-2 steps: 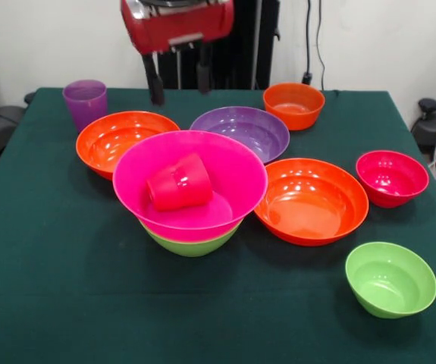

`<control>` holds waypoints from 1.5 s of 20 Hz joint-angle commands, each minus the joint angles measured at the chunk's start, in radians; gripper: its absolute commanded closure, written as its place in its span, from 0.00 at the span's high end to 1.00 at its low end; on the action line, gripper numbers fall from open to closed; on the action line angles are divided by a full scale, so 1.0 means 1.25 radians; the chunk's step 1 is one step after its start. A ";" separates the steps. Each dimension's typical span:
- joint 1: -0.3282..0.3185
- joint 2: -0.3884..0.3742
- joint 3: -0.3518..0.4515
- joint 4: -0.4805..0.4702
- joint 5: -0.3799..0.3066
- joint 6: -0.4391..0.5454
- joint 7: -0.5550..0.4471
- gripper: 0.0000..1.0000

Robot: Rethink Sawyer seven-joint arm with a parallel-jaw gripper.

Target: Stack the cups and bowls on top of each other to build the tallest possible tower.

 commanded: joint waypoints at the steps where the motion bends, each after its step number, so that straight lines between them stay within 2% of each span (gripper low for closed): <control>1: 0.070 0.137 -0.092 -0.153 -0.103 0.002 -0.046 1.00; 5: 0.086 0.185 -0.103 -0.203 -0.135 -0.019 -0.058 1.00; 10: 0.089 0.197 -0.106 -0.210 -0.145 -0.043 -0.049 1.00; 19: 0.095 0.184 -0.131 -0.189 -0.156 -0.054 -0.028 1.00; 30: 0.115 0.151 -0.160 -0.158 -0.130 -0.029 -0.002 1.00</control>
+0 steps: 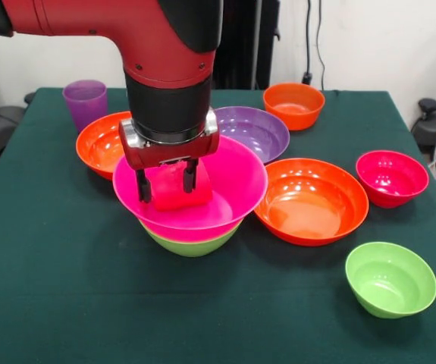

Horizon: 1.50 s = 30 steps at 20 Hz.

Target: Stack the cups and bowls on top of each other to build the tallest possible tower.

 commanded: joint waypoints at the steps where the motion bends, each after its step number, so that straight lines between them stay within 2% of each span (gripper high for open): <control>1: 0.046 -0.021 -0.065 0.008 -0.031 -0.022 0.001 1.00; 9: 0.060 -0.038 -0.072 0.024 -0.008 -0.017 0.016 1.00; 18: 0.080 -0.031 -0.081 0.027 0.009 -0.024 0.041 1.00; 30: 0.076 -0.007 -0.109 0.063 0.027 -0.076 0.079 1.00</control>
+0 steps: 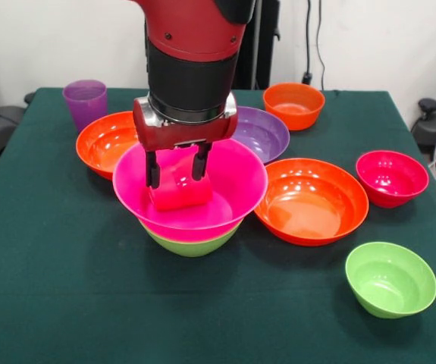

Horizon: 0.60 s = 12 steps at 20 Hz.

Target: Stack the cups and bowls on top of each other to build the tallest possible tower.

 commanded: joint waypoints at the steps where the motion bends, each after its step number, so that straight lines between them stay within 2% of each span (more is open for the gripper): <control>1: 0.018 0.044 -0.057 0.067 0.013 -0.080 0.084 1.00; 12: 0.023 0.077 -0.059 0.106 0.060 -0.152 0.089 1.00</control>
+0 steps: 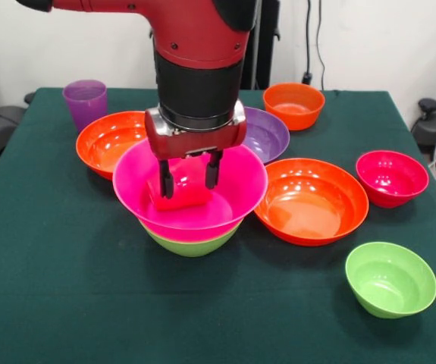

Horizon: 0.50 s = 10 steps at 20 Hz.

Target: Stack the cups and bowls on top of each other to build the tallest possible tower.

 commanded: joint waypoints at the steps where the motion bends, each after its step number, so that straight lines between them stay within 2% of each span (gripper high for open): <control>1: 0.025 0.074 -0.042 0.075 0.024 -0.078 0.093 1.00; 6: 0.048 0.078 -0.055 0.085 0.044 -0.112 0.125 1.00; 10: 0.068 0.066 -0.083 0.100 0.060 -0.107 0.153 1.00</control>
